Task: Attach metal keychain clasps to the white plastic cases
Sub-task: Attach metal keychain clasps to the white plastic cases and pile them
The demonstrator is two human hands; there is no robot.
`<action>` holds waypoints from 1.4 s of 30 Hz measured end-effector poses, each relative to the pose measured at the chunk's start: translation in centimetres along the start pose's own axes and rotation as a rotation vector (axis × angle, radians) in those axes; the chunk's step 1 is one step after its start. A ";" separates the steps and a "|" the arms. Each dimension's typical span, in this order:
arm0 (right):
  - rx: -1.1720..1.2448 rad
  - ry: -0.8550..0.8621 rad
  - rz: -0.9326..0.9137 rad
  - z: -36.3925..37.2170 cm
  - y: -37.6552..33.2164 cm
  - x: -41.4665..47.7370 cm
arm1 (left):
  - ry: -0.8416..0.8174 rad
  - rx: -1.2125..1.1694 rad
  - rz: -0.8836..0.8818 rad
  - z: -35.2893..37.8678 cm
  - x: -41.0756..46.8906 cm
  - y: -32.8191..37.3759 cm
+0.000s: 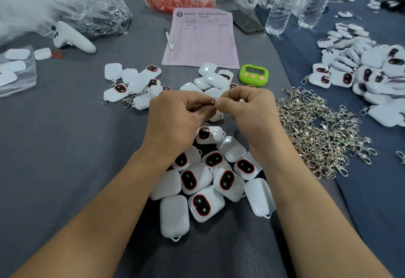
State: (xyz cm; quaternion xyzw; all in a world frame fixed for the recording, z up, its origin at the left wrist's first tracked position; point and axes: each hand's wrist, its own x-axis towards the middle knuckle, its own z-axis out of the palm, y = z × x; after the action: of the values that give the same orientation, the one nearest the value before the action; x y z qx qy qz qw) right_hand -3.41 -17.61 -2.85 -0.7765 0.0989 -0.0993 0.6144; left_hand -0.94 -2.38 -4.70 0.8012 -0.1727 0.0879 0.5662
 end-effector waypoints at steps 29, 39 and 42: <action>-0.308 0.037 -0.108 0.1 0.8 0.6 | 0.053 0.237 0.140 0.2 0.5 -0.3; -0.296 -0.060 -0.093 0.7 1.9 0.8 | -0.017 0.315 0.087 -0.6 1.0 -1.2; -0.246 -0.040 -0.077 0.8 2.1 0.5 | -0.040 0.285 0.048 -0.4 0.9 -0.9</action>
State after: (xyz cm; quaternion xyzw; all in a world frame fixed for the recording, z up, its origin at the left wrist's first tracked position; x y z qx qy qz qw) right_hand -2.75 -17.50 -5.08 -0.8510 0.0680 -0.0946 0.5121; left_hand 0.24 -1.86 -5.05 0.8707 -0.1892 0.1090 0.4406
